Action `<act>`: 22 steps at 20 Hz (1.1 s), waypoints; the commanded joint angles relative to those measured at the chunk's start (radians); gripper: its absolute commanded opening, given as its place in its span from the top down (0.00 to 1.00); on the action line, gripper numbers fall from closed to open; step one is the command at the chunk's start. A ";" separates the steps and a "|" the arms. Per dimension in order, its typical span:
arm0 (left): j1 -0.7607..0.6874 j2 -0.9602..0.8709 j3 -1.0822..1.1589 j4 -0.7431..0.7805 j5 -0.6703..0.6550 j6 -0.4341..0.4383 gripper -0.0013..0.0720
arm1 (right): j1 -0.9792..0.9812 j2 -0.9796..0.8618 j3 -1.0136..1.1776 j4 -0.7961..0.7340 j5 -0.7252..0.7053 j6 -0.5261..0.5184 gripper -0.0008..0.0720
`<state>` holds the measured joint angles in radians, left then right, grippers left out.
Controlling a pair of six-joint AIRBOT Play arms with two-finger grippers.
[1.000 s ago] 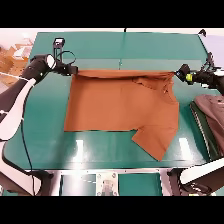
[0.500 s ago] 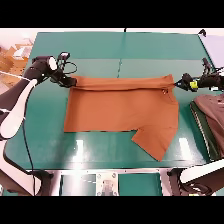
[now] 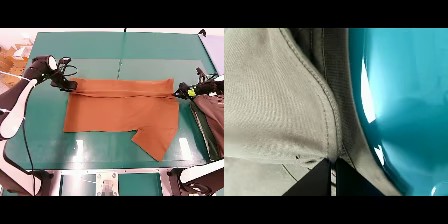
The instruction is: Fold the shirts.
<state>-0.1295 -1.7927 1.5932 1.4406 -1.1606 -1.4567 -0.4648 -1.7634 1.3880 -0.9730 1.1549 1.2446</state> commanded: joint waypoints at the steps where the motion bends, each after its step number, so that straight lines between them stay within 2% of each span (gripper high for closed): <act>1: 0.000 -0.001 0.001 -0.034 -0.010 -0.002 0.94 | 0.003 0.000 -0.003 -0.008 0.004 0.005 0.96; 8: 0.000 -0.001 0.001 -0.089 -0.055 -0.009 0.94 | 0.003 0.000 -0.003 -0.007 0.007 0.005 0.96; 10: 0.000 0.000 0.001 -0.121 -0.060 -0.010 0.35 | 0.003 0.002 -0.002 -0.007 0.015 0.005 0.96; 11: 0.000 0.000 0.002 -0.137 -0.064 -0.009 0.33 | 0.003 0.003 -0.002 -0.007 0.026 0.005 0.95; 13: 0.000 0.009 0.002 -0.138 -0.092 -0.009 0.33 | -0.003 0.004 0.023 -0.008 0.089 0.006 0.69; 16: 0.001 0.058 0.017 -0.094 -0.161 -0.010 0.33 | -0.039 0.042 0.060 -0.008 0.191 0.062 0.62; 18: 0.001 0.103 0.016 -0.021 -0.220 -0.037 0.33 | -0.070 0.099 0.033 -0.009 0.235 0.071 0.63; 22: 0.000 0.179 -0.047 0.006 -0.328 -0.062 0.33 | -0.143 0.313 -0.219 -0.018 0.239 0.084 0.63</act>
<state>-0.1280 -1.6646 1.5829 1.4132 -1.4002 -1.4956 -0.5636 -1.5711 1.3018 -0.9825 1.3655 1.3094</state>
